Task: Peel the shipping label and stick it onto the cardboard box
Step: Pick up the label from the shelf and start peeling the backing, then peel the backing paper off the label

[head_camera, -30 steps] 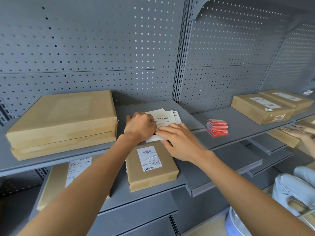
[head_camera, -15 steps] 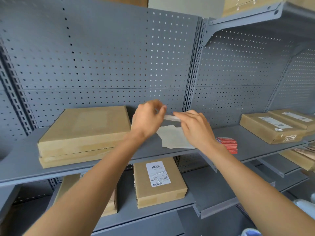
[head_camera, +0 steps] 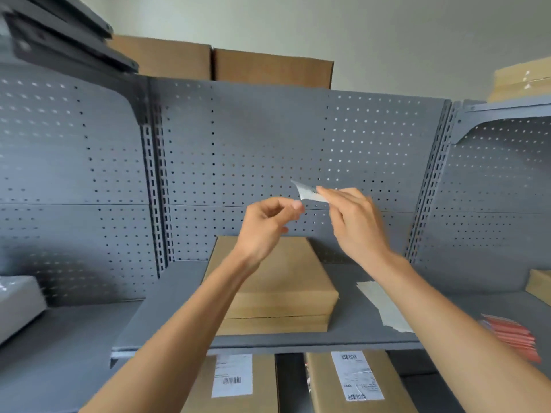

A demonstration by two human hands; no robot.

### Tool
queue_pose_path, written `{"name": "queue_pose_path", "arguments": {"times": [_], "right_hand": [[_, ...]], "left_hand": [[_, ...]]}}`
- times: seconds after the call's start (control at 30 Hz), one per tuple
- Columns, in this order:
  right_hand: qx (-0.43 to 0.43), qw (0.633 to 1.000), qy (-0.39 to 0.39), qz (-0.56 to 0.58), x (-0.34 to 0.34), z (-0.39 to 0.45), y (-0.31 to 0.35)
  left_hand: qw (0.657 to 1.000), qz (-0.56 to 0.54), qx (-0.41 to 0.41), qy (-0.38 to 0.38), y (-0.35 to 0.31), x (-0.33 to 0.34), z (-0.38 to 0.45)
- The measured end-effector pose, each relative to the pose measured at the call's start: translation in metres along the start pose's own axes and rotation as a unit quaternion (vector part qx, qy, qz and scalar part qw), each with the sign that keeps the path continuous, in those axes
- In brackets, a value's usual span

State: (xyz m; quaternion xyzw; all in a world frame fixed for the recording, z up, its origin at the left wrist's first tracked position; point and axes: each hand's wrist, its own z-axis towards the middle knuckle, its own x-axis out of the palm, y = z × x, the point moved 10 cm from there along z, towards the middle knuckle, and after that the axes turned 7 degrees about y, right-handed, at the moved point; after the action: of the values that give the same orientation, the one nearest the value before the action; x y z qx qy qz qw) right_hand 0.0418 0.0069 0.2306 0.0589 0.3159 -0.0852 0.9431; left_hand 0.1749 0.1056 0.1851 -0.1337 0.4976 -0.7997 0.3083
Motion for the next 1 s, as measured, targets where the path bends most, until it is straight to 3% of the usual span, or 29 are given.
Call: {"name": "queue_pose_path", "arguments": {"times": [0.33, 0.73, 1.0], "right_hand": [[-0.08, 0.995, -0.016, -0.049, 0.056, 0.041, 0.085], [-0.091, 0.994, -0.024, -0.048, 0.08, 0.052, 0.116], [-0.07, 0.992, 0.022, 0.103, 0.091, 0.058, 0.122]], "left_hand": [[0.998, -0.054, -0.024, -0.035, 0.01, -0.1, 0.002], [0.996, -0.047, -0.017, -0.08, 0.024, -0.148, 0.009], [0.996, 0.001, 0.018, -0.085, 0.02, -0.138, 0.012]]}}
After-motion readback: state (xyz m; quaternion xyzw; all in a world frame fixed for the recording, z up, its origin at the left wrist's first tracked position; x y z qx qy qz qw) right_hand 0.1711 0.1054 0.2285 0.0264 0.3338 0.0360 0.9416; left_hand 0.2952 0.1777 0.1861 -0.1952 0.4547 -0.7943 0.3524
